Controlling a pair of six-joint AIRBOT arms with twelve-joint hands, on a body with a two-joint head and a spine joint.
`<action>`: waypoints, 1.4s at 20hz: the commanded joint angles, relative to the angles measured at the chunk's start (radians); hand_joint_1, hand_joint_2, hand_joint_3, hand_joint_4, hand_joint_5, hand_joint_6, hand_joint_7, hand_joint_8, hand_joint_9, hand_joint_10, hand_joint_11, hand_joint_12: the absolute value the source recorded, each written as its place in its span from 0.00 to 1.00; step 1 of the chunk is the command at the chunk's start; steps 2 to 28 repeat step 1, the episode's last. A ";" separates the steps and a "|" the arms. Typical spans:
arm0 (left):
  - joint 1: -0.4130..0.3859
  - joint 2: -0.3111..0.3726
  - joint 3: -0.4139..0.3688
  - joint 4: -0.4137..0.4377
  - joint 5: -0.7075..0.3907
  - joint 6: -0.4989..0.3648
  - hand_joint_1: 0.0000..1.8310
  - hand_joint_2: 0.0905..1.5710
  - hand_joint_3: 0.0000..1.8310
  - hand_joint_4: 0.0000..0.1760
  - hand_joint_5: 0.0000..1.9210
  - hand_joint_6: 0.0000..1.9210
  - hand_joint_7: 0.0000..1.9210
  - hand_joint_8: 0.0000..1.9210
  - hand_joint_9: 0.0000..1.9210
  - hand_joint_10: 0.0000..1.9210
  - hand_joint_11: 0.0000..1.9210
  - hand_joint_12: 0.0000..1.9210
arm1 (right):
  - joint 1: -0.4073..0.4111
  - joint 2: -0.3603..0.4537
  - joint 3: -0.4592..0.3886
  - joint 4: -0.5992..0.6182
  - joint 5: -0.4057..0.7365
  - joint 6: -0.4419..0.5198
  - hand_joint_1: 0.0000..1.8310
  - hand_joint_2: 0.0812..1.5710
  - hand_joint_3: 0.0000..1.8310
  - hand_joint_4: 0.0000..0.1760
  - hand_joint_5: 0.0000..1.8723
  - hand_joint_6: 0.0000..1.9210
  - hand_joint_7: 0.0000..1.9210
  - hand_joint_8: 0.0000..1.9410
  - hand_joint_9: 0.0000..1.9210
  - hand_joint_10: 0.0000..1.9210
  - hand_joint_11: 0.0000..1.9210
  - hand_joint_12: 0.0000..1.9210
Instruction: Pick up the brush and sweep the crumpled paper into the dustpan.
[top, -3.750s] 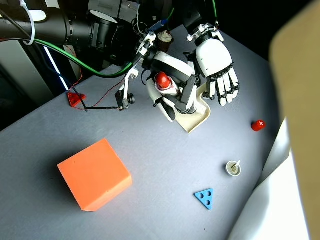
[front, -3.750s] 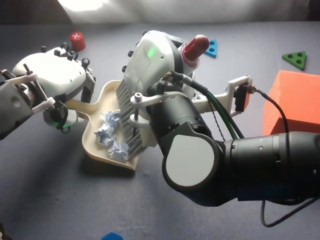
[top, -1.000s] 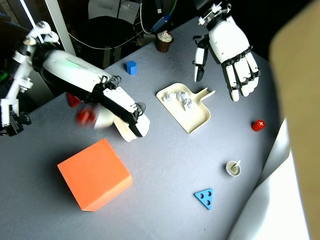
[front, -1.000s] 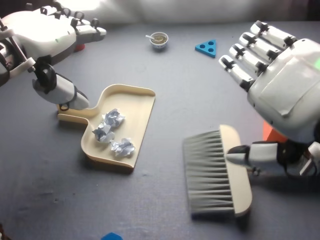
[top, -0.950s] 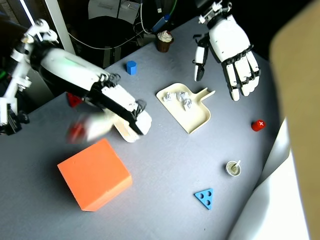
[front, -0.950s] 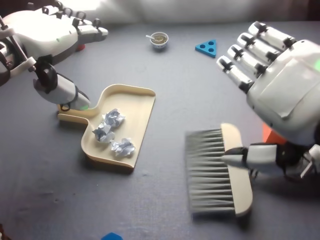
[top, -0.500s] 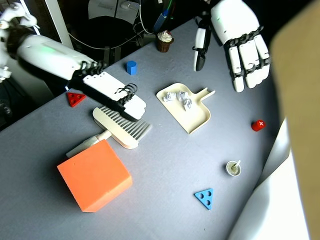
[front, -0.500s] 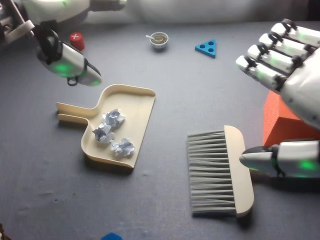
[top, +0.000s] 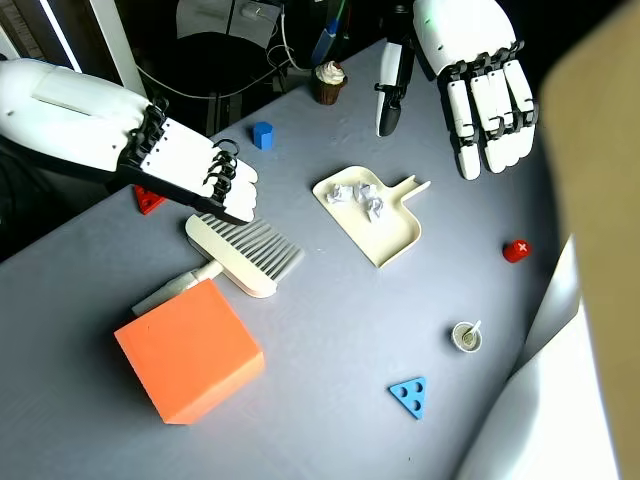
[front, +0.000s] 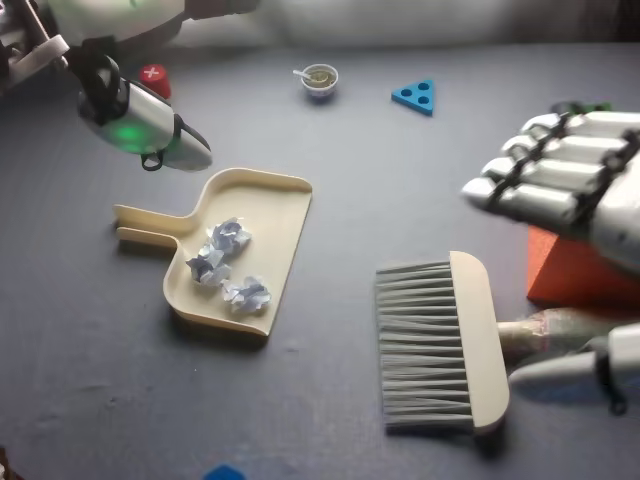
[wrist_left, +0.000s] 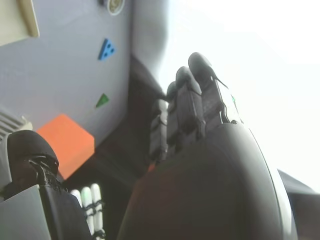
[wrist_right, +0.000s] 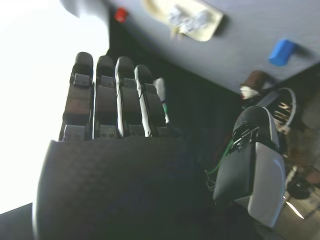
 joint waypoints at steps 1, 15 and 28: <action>-0.016 0.004 0.004 0.022 -0.052 0.005 0.44 0.54 0.00 0.37 0.08 0.00 0.10 0.01 0.11 0.01 0.01 0.28 | 0.022 0.027 0.003 -0.040 -0.108 0.027 0.00 0.57 0.00 0.00 0.09 0.00 0.09 0.00 0.09 0.00 0.09 0.02; -0.016 0.004 0.004 0.022 -0.052 0.005 0.44 0.54 0.00 0.37 0.08 0.00 0.10 0.01 0.11 0.01 0.01 0.28 | 0.022 0.027 0.003 -0.040 -0.108 0.027 0.00 0.57 0.00 0.00 0.09 0.00 0.09 0.00 0.09 0.00 0.09 0.02; -0.016 0.004 0.004 0.022 -0.052 0.005 0.44 0.54 0.00 0.37 0.08 0.00 0.10 0.01 0.11 0.01 0.01 0.28 | 0.022 0.027 0.003 -0.040 -0.108 0.027 0.00 0.57 0.00 0.00 0.09 0.00 0.09 0.00 0.09 0.00 0.09 0.02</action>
